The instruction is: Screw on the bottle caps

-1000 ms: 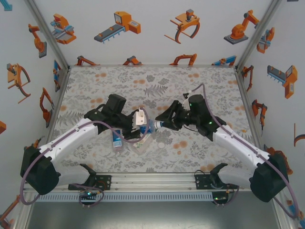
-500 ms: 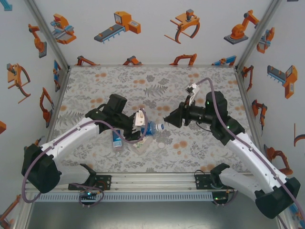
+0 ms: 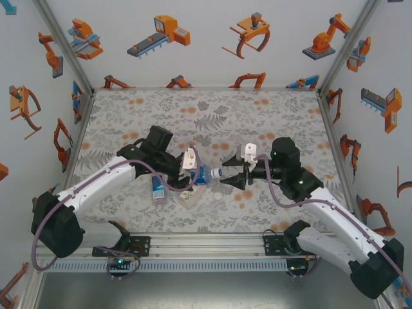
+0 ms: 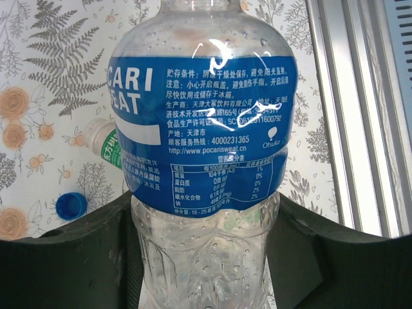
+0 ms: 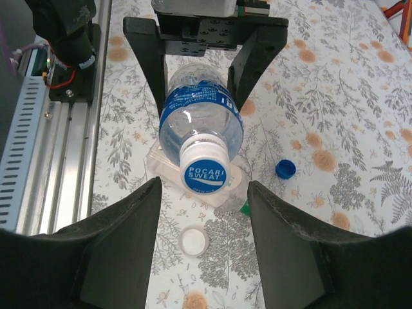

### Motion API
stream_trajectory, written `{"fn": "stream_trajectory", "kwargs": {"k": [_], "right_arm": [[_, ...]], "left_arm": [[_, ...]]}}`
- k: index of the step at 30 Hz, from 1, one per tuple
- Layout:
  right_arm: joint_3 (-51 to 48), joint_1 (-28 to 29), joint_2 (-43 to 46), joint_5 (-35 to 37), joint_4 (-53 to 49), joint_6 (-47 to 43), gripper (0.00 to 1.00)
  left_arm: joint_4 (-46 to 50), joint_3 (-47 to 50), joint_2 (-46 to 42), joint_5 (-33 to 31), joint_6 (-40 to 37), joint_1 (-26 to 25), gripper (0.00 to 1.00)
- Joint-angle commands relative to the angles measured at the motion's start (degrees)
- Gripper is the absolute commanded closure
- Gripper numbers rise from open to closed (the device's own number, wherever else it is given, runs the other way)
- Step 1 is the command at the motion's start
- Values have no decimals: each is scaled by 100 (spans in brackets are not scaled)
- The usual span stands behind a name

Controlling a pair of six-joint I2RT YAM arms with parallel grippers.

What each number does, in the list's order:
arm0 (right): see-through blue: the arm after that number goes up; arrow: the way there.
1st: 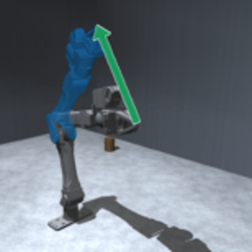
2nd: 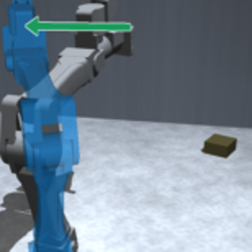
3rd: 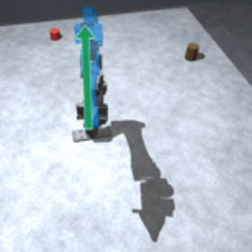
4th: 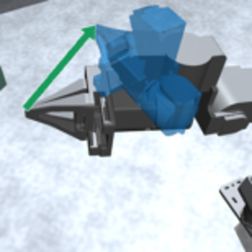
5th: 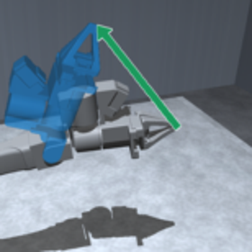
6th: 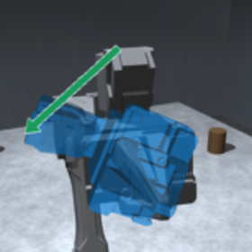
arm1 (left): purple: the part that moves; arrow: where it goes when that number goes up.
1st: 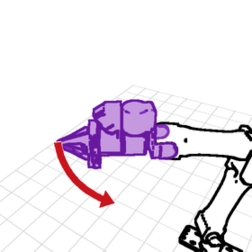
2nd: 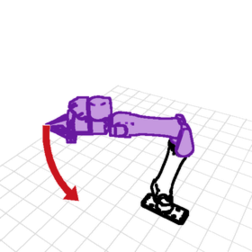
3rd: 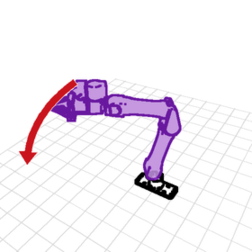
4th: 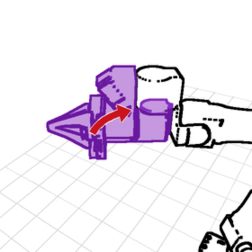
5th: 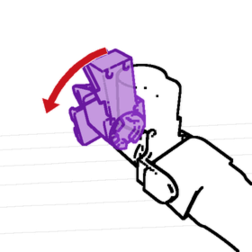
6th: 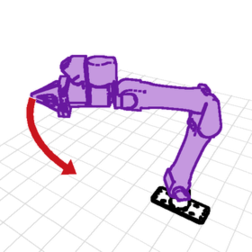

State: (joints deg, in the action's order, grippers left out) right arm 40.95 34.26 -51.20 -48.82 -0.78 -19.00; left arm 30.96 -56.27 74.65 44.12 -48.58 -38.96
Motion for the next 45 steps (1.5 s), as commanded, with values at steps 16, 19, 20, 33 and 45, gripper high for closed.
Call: {"fn": "stream_trajectory", "kwargs": {"k": [16, 19, 20, 33, 45], "right_arm": [[-117, 221, -145, 53, 378, -253, 65], [-101, 219, -130, -20, 376, -171, 74], [-89, 216, -133, -40, 370, -82, 77], [263, 491, -619, 2023, 217, 5480, 100], [394, 587, -1081, 2834, -510, 10045, 100]], "left_arm": [[182, -193, 54, 323, -222, 5, 100], [186, -199, 84, 323, -206, 1, 100], [191, -197, 85, 318, -213, -1, 100], [190, -226, 86, 300, -235, 3, 100], [191, -228, 93, 291, -275, 2, 100]]}}
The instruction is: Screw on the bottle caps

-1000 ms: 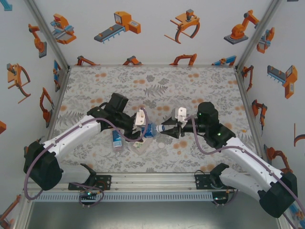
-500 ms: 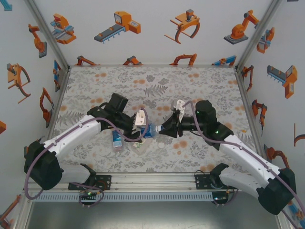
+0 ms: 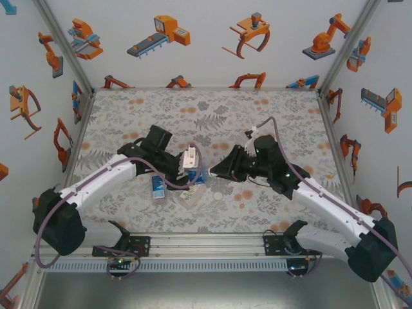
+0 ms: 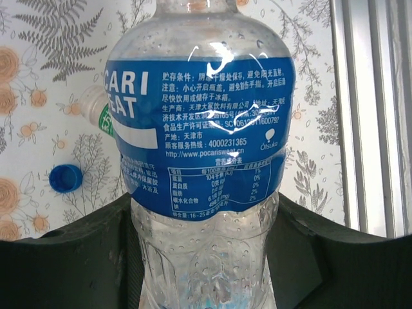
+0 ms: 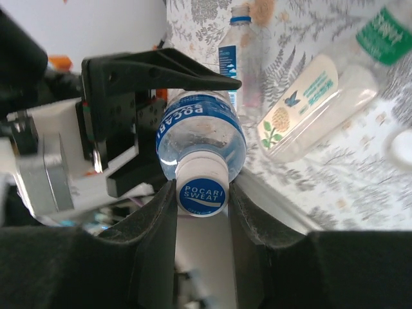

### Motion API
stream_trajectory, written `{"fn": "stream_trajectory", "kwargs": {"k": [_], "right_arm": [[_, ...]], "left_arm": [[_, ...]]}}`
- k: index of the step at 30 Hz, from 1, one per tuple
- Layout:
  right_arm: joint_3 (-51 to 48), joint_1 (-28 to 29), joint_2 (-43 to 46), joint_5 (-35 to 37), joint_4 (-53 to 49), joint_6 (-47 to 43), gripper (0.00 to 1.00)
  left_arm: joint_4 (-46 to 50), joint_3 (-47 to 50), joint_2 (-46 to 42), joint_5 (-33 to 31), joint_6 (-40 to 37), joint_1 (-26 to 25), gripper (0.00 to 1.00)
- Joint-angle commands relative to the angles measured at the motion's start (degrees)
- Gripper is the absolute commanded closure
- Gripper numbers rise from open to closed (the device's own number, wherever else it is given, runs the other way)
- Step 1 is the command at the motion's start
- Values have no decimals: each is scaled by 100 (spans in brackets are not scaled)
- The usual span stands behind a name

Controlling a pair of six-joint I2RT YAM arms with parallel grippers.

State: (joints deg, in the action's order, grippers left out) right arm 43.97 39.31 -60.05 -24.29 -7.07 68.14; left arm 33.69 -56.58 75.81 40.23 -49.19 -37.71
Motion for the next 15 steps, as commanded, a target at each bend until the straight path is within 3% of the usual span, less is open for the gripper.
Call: {"fn": "stream_trajectory", "kwargs": {"k": [1, 3, 7, 9, 11, 15], "right_arm": [[114, 103, -191, 423, 121, 1347, 100], [205, 103, -121, 510, -12, 1172, 92], [473, 88, 122, 740, -303, 133, 58], [570, 62, 222, 695, -307, -503, 47], [659, 5, 297, 563, -339, -1159, 42], [977, -215, 299, 286, -789, -2317, 42]], "left_arm": [[-83, -205, -25, 674, -209, -122, 100], [-82, -196, -34, 650, -216, -122, 100], [-79, -196, -23, 630, -234, -121, 100], [-79, -202, -2, 646, -235, -121, 100], [-77, -210, -4, 655, -238, -122, 100], [-76, -204, -4, 653, -240, -120, 100]]}}
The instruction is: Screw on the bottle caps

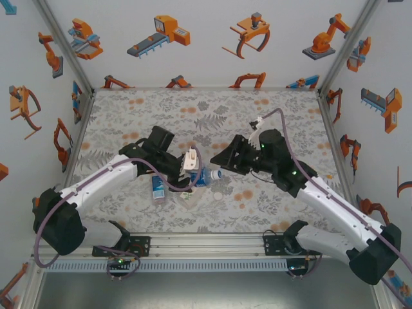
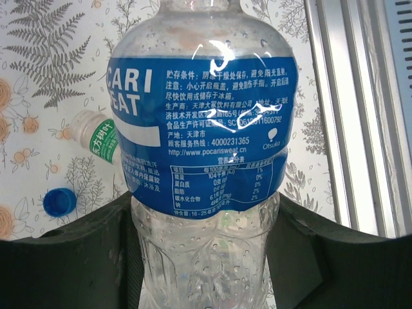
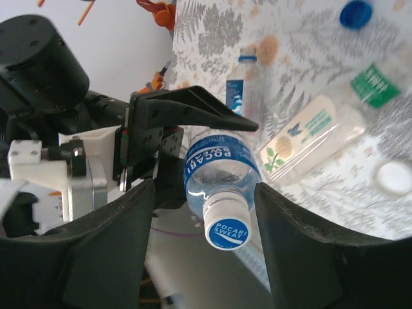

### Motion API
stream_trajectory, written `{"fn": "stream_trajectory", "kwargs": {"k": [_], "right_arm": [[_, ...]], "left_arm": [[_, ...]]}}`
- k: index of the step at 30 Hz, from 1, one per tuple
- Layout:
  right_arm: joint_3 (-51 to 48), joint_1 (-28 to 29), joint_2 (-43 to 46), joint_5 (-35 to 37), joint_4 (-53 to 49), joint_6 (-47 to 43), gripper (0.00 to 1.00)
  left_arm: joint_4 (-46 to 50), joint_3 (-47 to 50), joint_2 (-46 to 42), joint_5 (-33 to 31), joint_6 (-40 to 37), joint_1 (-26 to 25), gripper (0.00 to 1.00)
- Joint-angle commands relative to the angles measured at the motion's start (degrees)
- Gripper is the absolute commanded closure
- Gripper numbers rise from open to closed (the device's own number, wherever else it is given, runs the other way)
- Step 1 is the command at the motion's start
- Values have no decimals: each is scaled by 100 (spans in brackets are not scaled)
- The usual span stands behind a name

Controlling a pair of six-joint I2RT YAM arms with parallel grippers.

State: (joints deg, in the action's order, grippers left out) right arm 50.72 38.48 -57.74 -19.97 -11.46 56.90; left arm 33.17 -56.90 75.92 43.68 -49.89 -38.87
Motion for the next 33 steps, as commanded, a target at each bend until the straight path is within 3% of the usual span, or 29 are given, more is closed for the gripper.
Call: {"fn": "stream_trajectory", "kwargs": {"k": [1, 6, 10, 16, 20, 33], "right_arm": [[413, -185, 33, -252, -461, -1546, 42], [676, -218, -40, -684, -496, -3428, 43], [470, -218, 26, -1588, -137, -5185, 46], [-25, -89, 339, -2841, 356, -7434, 42], [-348, -69, 423, -2786, 507, -7981, 42], [-831, -60, 553, -2678, 1129, -7824, 53]], "left_arm": [[-24, -172, -14, 308, -169, -6, 100], [-12, -180, 5, 322, -175, -10, 100], [2, -176, -5, 317, -185, -11, 100], [17, -198, 34, 341, -220, -8, 100], [45, -207, 32, 342, -244, -9, 100], [85, -209, 18, 448, -294, -15, 100]]}}
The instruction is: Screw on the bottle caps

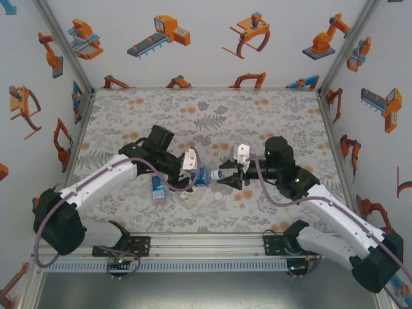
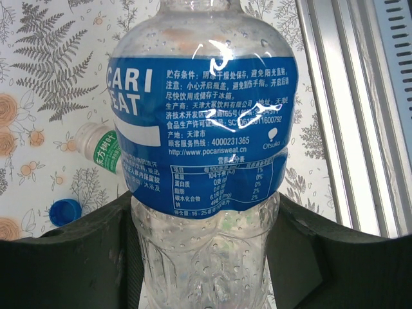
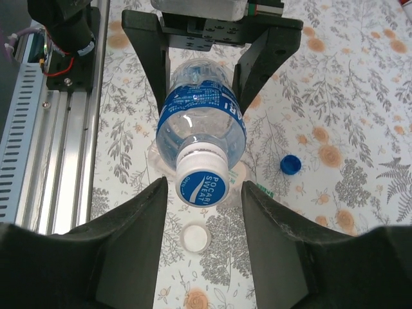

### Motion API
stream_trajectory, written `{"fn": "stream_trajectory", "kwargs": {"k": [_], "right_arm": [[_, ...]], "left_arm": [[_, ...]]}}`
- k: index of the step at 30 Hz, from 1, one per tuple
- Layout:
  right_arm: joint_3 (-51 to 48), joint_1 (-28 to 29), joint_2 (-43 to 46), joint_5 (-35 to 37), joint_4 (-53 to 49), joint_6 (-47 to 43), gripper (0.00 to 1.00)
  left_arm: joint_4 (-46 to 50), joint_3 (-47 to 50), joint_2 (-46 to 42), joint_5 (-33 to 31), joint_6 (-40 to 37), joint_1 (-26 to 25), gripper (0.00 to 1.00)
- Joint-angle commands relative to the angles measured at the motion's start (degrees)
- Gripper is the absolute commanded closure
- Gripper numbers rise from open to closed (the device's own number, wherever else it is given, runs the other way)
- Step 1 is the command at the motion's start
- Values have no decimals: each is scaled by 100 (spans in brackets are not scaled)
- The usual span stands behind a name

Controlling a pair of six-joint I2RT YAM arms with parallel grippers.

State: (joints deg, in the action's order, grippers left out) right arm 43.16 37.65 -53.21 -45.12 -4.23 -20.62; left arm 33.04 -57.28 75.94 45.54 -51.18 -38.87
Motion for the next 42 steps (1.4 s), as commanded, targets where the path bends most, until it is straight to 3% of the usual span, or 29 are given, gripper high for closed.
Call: {"fn": "stream_trajectory", "kwargs": {"k": [1, 6, 10, 13, 19, 22, 26, 29, 32, 35, 39, 42], "right_arm": [[-103, 23, 98, -162, 482, -25, 54], [-132, 23, 1, -160, 607, 66, 60], [-158, 23, -21, -88, 652, 270, 73], [-199, 23, -10, 61, 774, 921, 83], [-116, 32, -252, 818, 997, 4562, 100], [-17, 73, -419, 1373, 720, 6477, 100], [154, 84, -506, 2431, -488, 8689, 100], [-115, 108, -480, 2735, -359, 9749, 100], [-96, 113, -517, 2702, -280, 9863, 100], [89, 120, -496, 2703, -475, 9381, 98], [419, 107, -429, 2594, -588, 8162, 63], [679, 102, -384, 2337, -659, 6938, 49]], "left_arm": [[102, -180, 16, 263, -170, -14, 100], [104, -171, 16, 271, -171, -10, 100], [100, -183, 17, 275, -168, -11, 100], [101, -175, 17, 272, -168, -14, 100], [98, -196, 17, 263, -155, -14, 100], [100, -213, 18, 263, -163, -24, 100], [99, -235, 52, 256, -157, -24, 100], [111, -235, 33, 229, -147, -21, 100], [111, -222, -9, 219, -147, -33, 100], [124, -211, -35, 177, -150, -41, 100], [143, -219, -53, 167, -155, -43, 100], [166, -214, -71, 158, -167, -50, 100]]}}
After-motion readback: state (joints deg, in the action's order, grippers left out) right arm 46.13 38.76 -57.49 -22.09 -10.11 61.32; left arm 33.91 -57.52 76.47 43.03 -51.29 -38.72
